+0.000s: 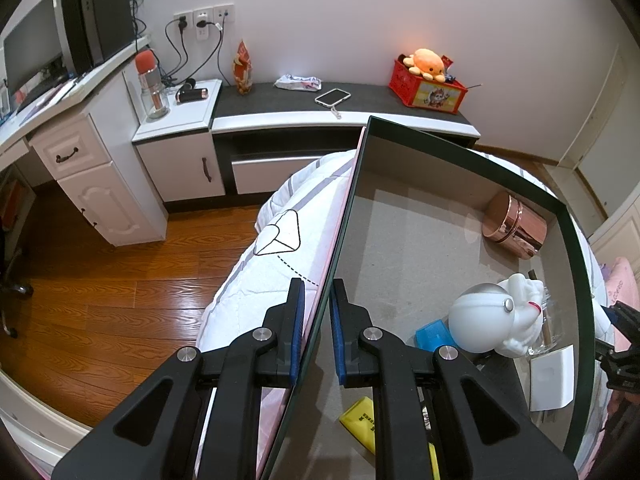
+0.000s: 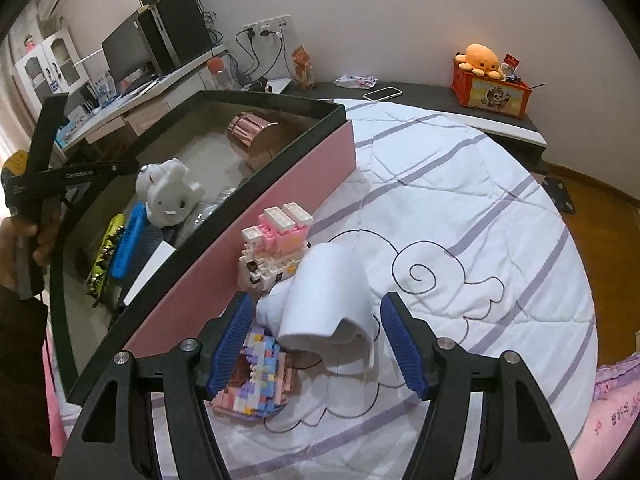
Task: Organize rigid objects
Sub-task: 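Move the right gripper to the white hair-dryer object and grasp it, then carry the white hair-dryer object into the box and open the right gripper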
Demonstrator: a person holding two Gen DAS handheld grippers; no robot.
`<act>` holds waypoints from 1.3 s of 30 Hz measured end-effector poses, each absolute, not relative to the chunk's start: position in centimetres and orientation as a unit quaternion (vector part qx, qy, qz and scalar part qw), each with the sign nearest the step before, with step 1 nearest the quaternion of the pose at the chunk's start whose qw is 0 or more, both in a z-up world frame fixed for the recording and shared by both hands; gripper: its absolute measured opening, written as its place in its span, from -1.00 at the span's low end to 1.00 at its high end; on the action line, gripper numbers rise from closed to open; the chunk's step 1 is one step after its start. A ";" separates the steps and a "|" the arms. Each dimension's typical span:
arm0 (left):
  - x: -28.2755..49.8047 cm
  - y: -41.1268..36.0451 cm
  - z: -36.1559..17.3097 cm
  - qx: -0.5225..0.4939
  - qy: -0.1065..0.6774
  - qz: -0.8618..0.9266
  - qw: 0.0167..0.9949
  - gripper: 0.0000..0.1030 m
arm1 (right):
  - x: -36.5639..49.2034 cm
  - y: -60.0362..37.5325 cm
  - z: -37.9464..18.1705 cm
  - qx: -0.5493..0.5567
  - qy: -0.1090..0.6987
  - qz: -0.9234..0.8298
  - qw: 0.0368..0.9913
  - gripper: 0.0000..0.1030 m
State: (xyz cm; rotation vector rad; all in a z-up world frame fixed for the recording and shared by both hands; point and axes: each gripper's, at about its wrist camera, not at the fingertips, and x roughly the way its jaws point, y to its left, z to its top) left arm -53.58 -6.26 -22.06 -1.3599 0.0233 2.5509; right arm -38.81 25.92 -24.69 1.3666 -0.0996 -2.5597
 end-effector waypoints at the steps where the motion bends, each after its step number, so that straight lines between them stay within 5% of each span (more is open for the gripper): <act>1: -53.6 -6.3 -22.0 -0.467 0.009 0.876 0.125 -0.76 | -38.9 26.0 -24.8 0.468 -0.035 -0.875 0.120 0.32; 39: -53.9 -5.9 -22.0 -0.465 0.019 0.876 0.129 -0.76 | -41.8 26.2 -18.7 0.372 -0.014 -0.925 0.076 0.23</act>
